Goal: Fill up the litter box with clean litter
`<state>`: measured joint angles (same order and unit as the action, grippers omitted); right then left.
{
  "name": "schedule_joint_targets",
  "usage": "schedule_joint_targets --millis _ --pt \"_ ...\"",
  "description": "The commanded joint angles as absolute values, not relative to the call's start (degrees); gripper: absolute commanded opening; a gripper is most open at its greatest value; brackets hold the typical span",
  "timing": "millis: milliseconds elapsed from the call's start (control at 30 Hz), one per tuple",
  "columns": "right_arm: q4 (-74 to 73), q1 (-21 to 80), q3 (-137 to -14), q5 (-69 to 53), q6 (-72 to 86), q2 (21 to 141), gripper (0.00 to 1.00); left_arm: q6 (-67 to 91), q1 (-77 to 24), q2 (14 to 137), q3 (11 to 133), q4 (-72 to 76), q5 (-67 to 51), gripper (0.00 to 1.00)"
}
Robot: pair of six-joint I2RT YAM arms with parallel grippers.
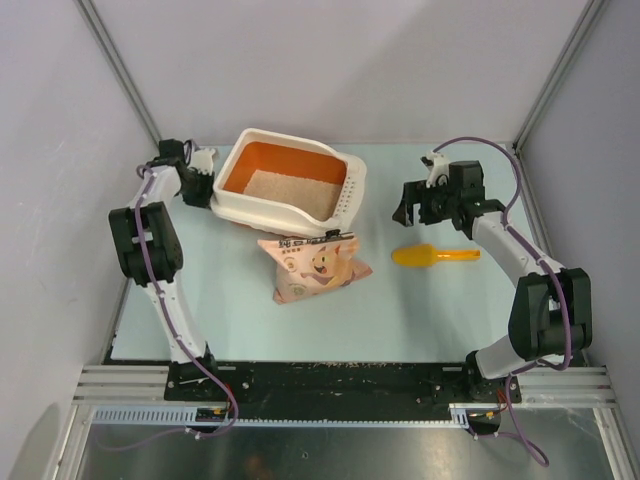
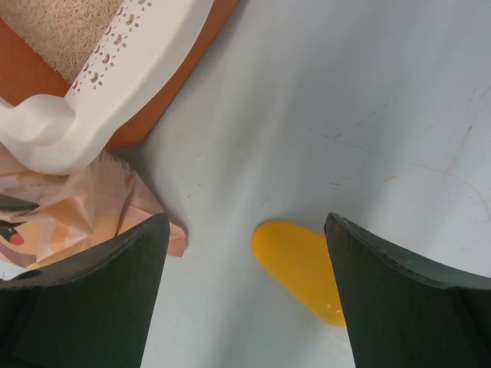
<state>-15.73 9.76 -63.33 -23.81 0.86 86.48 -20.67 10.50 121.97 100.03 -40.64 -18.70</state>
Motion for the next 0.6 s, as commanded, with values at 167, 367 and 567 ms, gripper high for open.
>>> schedule_joint_targets --millis 167,367,567 --pt "-14.06 7.30 -64.78 -24.61 0.62 86.31 0.88 -22.76 2.73 114.70 89.92 -42.80 -28.56 0.16" --pt "-14.41 6.77 -64.69 -24.79 0.18 86.05 0.88 -22.06 0.44 114.78 90.35 -42.72 -28.48 0.18" --pt "-15.20 6.33 -64.69 -26.10 -1.65 84.30 0.88 -21.36 0.88 114.17 90.53 -42.80 -22.51 0.20"
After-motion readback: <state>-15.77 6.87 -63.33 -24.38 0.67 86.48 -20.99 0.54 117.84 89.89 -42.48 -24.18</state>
